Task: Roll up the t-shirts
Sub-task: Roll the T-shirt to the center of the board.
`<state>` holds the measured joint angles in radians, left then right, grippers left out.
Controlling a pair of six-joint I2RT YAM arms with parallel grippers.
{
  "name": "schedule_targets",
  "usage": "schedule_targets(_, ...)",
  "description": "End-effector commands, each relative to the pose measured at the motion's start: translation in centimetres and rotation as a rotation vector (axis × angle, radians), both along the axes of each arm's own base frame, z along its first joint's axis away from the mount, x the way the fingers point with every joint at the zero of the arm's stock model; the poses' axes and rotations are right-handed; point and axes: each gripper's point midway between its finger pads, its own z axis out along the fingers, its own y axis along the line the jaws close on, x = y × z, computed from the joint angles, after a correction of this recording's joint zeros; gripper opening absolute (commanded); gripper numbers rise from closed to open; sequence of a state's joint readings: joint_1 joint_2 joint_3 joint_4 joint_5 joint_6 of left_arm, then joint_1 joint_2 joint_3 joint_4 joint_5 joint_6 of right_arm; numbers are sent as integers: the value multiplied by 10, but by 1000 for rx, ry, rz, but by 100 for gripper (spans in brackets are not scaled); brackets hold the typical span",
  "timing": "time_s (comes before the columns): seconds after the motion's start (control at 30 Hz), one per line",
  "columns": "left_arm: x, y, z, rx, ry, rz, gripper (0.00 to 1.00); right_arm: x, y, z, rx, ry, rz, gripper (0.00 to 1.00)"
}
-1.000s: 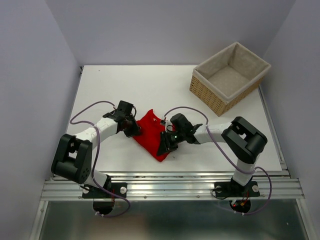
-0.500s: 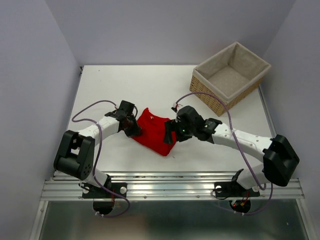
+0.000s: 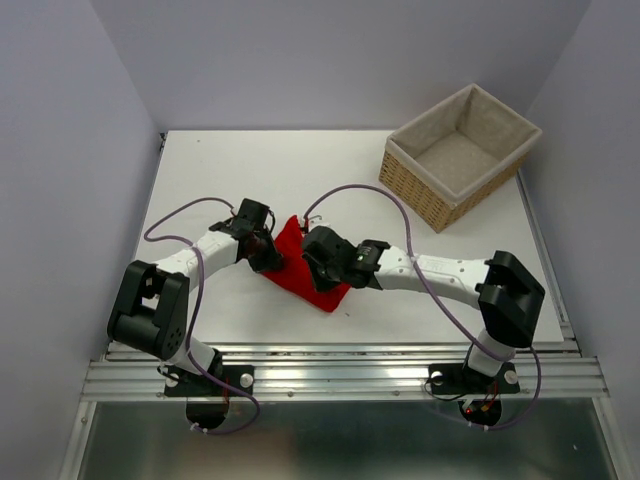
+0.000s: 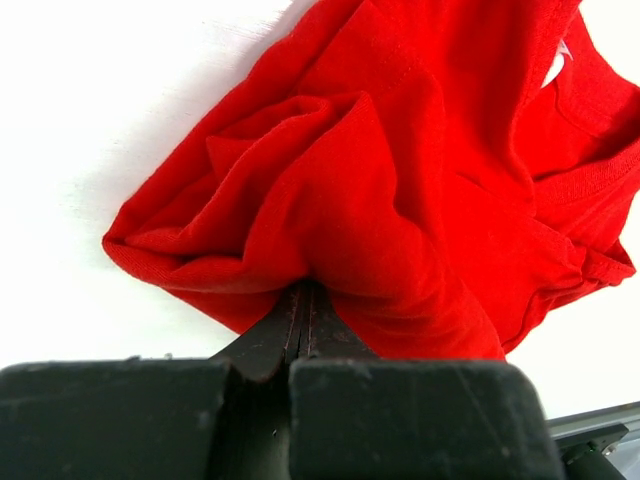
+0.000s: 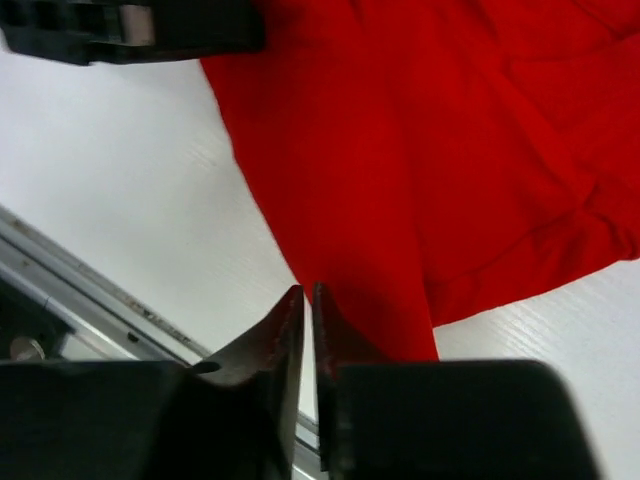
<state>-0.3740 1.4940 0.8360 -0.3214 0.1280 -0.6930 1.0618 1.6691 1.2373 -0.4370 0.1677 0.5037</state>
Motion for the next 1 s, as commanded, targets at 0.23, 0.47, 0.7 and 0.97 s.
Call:
schedule_targets(0.23, 13, -2, 20, 18, -54, -31, 0, 28, -31, -43, -145, -58, -260, 1)
schedule_targets(0.47, 19, 1, 19, 44, -68, -34, 0, 32, -48, -99, -282, -71, -269, 1)
schedule_targets(0.7, 23, 0, 29, 42, -90, -49, 0, 29, -51, -84, -242, -92, -251, 1)
schedule_targets(0.97, 40, 0, 70, 32, -195, -52, 0, 31, -40, -1, -32, -165, -238, 1)
